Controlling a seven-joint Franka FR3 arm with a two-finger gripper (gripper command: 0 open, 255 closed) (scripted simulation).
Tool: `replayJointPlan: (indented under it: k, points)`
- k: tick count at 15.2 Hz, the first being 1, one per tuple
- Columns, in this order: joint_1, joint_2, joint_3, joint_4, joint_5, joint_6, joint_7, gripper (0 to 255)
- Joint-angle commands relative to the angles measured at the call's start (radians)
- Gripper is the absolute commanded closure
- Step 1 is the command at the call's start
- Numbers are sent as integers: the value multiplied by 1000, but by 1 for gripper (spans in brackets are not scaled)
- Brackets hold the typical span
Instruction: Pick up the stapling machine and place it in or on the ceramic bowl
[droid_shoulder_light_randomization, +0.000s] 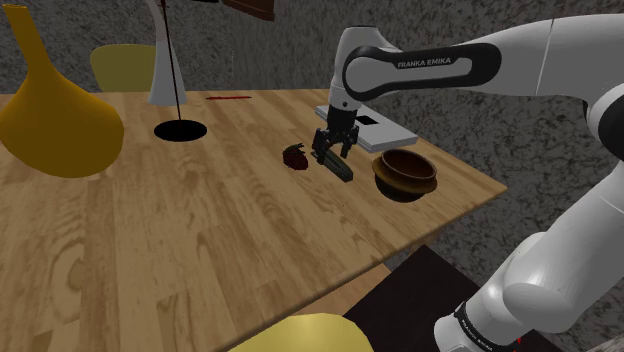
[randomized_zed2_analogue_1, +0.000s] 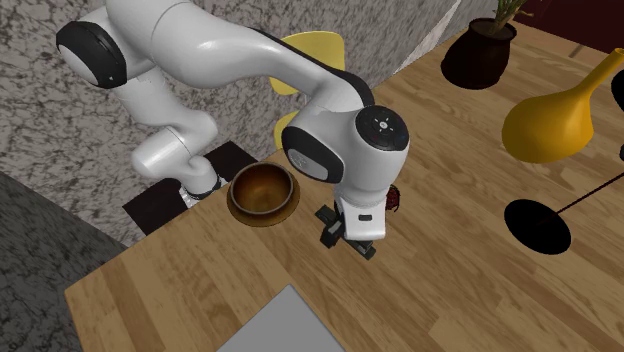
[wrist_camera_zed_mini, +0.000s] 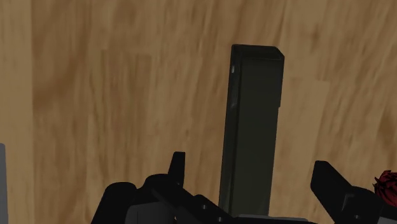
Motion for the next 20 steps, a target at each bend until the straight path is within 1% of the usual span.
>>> replayJointPlan:
  k: [1, 4, 5, 14, 20]
  points:
    - [0, 1, 0, 0, 0, 1, 0, 0]
    - [0, 1, 0, 0, 0, 1, 0, 0]
    - [0, 1, 0, 0, 0, 1, 0, 255]
    - [0, 1, 0, 0, 0, 1, 0, 255]
    - [-1, -9, -1, 70, 1, -78, 1, 255]
